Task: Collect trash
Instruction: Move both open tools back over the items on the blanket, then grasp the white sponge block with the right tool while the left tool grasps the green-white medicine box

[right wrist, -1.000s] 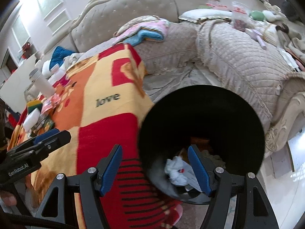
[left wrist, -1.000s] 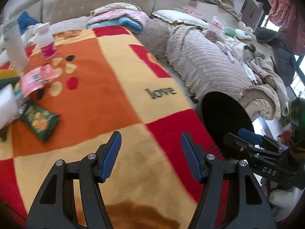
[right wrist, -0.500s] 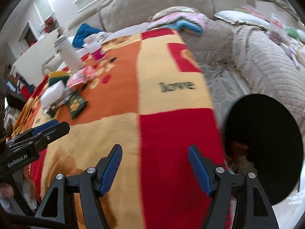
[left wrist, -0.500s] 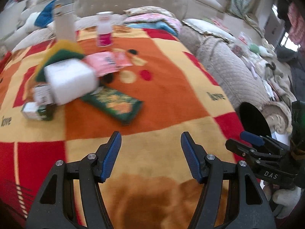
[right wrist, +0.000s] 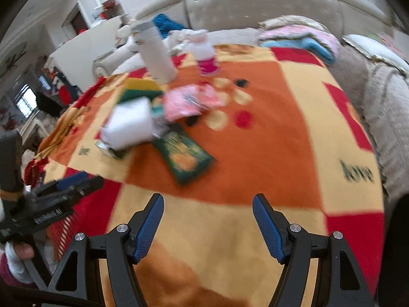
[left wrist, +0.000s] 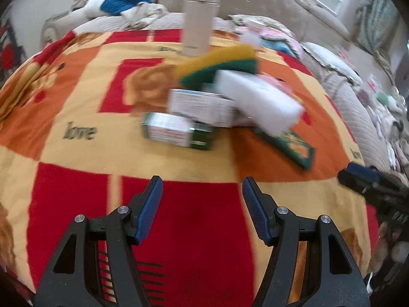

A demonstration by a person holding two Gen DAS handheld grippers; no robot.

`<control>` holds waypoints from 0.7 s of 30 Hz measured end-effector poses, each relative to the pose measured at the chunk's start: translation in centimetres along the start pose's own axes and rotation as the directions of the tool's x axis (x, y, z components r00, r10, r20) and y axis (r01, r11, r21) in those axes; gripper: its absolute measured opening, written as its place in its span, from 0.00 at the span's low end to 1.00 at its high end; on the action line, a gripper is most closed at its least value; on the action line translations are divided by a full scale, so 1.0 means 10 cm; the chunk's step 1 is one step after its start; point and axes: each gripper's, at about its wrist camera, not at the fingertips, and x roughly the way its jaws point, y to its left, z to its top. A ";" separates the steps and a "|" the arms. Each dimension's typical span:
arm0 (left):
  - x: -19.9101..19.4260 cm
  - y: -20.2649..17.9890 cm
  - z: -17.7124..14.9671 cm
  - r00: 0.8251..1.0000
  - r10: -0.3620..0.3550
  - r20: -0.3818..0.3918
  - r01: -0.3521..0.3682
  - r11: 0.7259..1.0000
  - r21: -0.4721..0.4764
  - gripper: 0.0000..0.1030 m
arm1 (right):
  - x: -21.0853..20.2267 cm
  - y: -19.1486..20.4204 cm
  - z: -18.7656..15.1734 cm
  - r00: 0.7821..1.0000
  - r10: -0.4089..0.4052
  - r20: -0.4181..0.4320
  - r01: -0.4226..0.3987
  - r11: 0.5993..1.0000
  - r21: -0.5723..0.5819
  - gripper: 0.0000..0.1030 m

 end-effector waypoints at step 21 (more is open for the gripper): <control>0.14 0.76 0.20 1.000 0.006 -0.007 -0.006 0.992 -0.129 0.62 | 0.64 0.73 0.59 0.994 0.105 -0.041 -0.110 0.981 -0.157 0.52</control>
